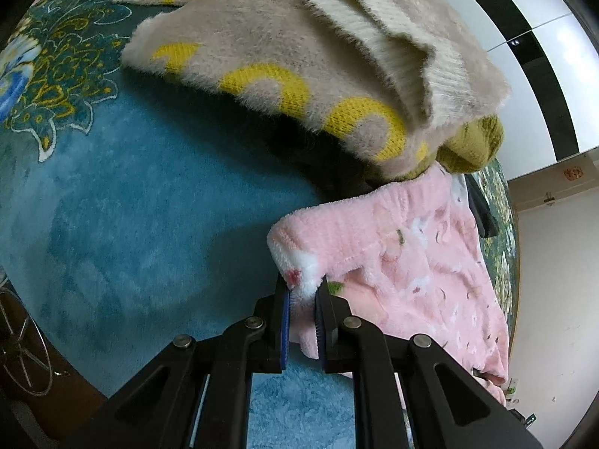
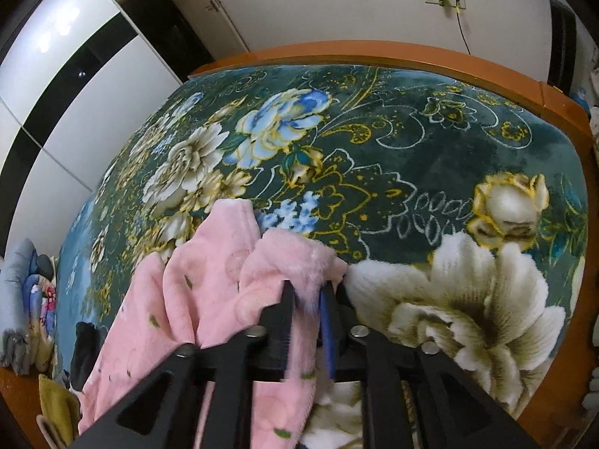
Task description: Fold clothes
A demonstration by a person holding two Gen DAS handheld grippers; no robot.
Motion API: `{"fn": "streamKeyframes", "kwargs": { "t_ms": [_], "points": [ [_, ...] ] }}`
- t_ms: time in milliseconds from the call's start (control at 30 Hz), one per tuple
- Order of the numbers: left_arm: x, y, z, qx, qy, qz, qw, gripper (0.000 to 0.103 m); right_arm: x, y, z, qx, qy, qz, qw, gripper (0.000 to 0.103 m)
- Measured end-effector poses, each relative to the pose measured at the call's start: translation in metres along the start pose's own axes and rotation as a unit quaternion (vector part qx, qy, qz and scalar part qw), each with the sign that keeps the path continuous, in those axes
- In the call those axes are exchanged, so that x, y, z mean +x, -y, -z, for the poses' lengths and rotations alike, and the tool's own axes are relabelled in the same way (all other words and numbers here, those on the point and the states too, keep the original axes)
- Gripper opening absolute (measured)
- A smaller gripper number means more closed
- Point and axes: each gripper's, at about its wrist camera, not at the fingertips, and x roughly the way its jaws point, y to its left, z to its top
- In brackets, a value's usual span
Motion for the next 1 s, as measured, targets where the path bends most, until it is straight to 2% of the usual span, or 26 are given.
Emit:
{"fn": "streamKeyframes", "kwargs": {
  "t_ms": [33,100,200,467,500,567,633,733,900,1000],
  "points": [
    [-0.002,0.0,0.001,0.001,0.002,0.001,1.0,0.012,-0.005,-0.001,0.0,-0.005,0.004,-0.005,1.0,0.046],
    [-0.005,0.002,0.003,0.006,0.004,0.003,1.0,0.012,-0.016,-0.004,0.0,-0.014,0.013,-0.016,1.0,0.053],
    [-0.009,0.004,0.006,0.012,0.006,0.006,0.9999,0.012,-0.036,-0.009,-0.001,-0.031,0.03,-0.025,0.999,0.06],
    [-0.019,0.014,0.013,0.026,0.008,0.015,0.9995,0.012,-0.071,-0.018,0.009,-0.074,0.057,-0.028,0.995,0.063],
    [-0.019,0.018,0.015,0.028,0.005,0.015,0.9995,0.012,-0.074,-0.022,0.012,-0.076,0.059,-0.033,0.995,0.063],
    [-0.018,0.033,0.016,0.037,0.009,0.016,0.9991,0.012,-0.081,-0.031,0.022,-0.085,0.06,-0.074,0.992,0.063],
    [-0.021,0.037,0.018,0.042,0.011,0.02,0.9988,0.012,-0.083,-0.041,0.033,-0.103,0.049,-0.094,0.989,0.065],
    [-0.031,0.032,0.025,0.049,0.01,0.025,0.9984,0.012,-0.084,-0.054,0.054,-0.139,0.031,-0.102,0.985,0.065],
    [-0.021,0.038,0.029,0.05,0.001,0.034,0.9982,0.012,-0.088,-0.054,0.078,-0.134,0.013,-0.127,0.983,0.065],
    [-0.025,0.037,0.03,0.055,-0.002,0.042,0.9976,0.012,-0.091,-0.053,0.092,-0.135,0.004,-0.125,0.983,0.065]
  ]
}}
